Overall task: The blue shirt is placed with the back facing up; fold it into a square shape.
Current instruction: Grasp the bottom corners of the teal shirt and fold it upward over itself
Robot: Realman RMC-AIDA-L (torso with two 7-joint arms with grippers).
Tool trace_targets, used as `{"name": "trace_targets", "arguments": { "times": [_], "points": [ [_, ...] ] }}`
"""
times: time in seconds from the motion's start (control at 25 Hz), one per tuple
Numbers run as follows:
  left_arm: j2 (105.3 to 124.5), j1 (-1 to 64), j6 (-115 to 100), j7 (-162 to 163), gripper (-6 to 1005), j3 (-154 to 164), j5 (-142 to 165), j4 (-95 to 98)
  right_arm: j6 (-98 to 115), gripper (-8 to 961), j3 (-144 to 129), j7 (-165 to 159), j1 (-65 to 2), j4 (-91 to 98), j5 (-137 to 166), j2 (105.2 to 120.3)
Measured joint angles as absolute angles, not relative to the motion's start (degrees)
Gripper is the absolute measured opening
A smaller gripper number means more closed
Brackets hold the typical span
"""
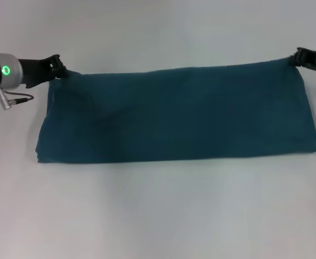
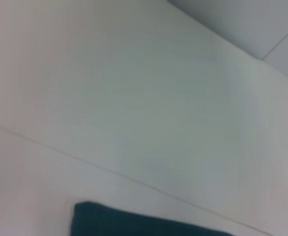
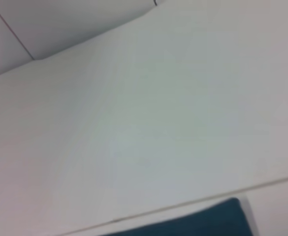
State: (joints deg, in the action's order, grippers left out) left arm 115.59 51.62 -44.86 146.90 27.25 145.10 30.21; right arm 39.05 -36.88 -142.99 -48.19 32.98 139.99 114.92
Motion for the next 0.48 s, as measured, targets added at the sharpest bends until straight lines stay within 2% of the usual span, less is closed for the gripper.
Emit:
{"name": "trace_targets", "arguments": {
  "times": [0.48],
  "points": [
    [115.74, 52.43, -41.37, 147.0, 34, 27.31, 145.08, 29.3, 35.4, 159, -38.21, -143.21, -50.62, 30.18, 140.47, 114.2]
  ]
}}
